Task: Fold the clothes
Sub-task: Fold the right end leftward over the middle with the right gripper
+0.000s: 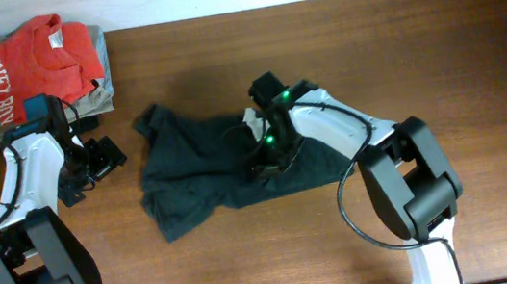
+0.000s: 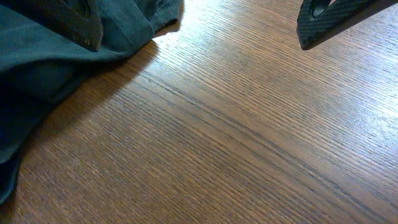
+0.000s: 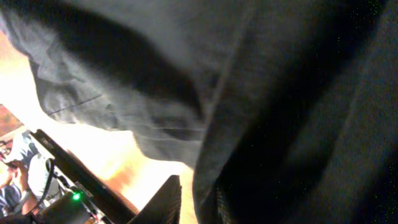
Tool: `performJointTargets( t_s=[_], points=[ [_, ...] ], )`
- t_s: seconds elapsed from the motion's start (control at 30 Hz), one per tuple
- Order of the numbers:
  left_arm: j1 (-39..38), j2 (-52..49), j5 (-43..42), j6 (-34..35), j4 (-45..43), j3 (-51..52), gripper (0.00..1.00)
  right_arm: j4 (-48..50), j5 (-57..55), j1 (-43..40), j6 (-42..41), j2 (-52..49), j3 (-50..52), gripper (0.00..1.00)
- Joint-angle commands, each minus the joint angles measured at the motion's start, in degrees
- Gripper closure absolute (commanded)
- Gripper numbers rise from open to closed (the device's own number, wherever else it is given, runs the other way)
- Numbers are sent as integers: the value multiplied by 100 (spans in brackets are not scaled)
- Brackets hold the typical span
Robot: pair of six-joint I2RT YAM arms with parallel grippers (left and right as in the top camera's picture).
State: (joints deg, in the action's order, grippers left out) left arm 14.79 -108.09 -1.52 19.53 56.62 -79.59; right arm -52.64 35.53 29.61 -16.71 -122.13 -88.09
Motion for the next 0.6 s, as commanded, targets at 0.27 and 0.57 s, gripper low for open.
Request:
performJointTargets(
  t_s=[0.27, 0.57],
  points=[
    [-15, 98, -61, -4, -15, 26, 1, -1784, -166, -1139, 988, 249, -1639, 20],
    [-15, 98, -63, -4, -15, 26, 1, -970, -1154, -817, 291, 173, -824, 76]
  ],
)
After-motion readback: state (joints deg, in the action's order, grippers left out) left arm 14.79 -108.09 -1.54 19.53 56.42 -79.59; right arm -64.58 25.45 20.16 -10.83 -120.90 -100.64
